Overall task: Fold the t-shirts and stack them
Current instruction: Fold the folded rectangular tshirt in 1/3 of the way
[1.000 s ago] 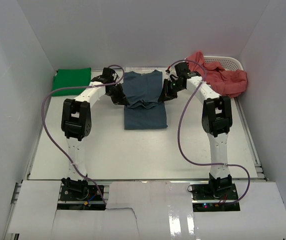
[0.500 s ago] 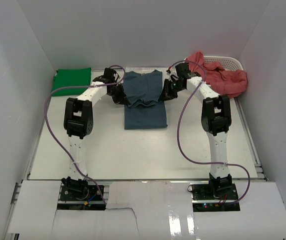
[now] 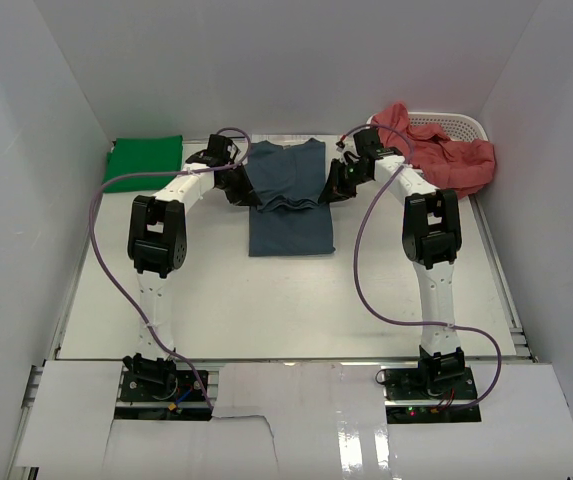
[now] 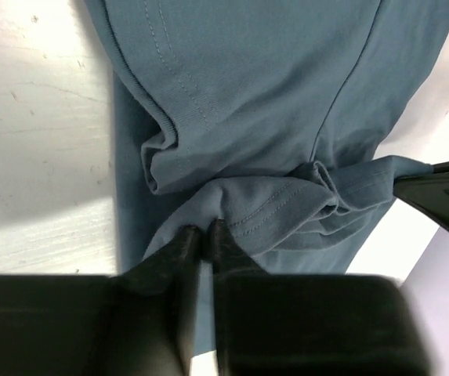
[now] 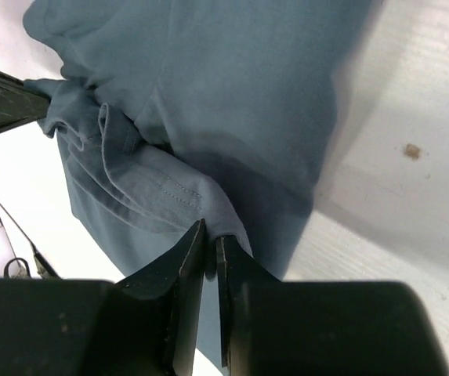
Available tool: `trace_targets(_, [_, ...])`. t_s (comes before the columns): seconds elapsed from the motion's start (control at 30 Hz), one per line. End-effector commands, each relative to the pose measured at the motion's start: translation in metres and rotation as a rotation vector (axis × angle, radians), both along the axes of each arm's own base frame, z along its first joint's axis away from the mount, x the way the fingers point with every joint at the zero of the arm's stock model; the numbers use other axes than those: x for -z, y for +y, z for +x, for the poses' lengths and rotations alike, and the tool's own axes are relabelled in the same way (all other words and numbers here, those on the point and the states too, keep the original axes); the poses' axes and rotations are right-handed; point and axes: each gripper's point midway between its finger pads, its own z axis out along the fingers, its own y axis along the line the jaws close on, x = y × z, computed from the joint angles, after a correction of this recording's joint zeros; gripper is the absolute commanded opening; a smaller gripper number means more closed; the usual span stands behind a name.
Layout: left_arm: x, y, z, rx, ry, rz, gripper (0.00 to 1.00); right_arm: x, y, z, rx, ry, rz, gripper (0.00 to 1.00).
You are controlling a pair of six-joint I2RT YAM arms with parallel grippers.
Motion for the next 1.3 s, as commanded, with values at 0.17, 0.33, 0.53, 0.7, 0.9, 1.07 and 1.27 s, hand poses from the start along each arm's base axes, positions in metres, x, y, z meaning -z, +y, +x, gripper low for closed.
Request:
trace_targets(0.17, [-0.047,0.007,0.020,-0.050,-0.144,-0.001,0.58,-0.043,0.001,0.029,0.037,-0.154,0.042,0.36])
trace_targets(0.33, [-0.063,0.013,0.027,-0.100,-0.222,-0.001,0.71,-0.065,0.002,0.040,0.064,-0.212,0.064,0.42])
trace_targets(0.53, [-0.105,0.019,0.036,-0.150,-0.346,-0.008,0.71,-0.097,0.000,0.049,0.106,-0.320,0.087,0.43])
trace_targets(0.7, [-0.154,0.028,0.037,-0.161,-0.481,0.023,0.72,-0.106,-0.011,0.038,0.143,-0.384,0.071,0.50])
trace_targets(0.9, [-0.169,0.030,-0.004,-0.059,-0.537,0.020,0.73,-0.073,-0.017,-0.015,0.080,-0.278,0.058,0.78])
trace_targets(1.07, [-0.097,0.036,-0.066,-0.005,-0.386,0.037,0.73,-0.033,-0.027,-0.069,0.051,-0.143,0.047,0.78])
trace_targets(1.27, [-0.042,0.041,-0.126,0.002,-0.279,0.021,0.73,-0.002,-0.035,-0.113,0.050,-0.063,0.041,0.79])
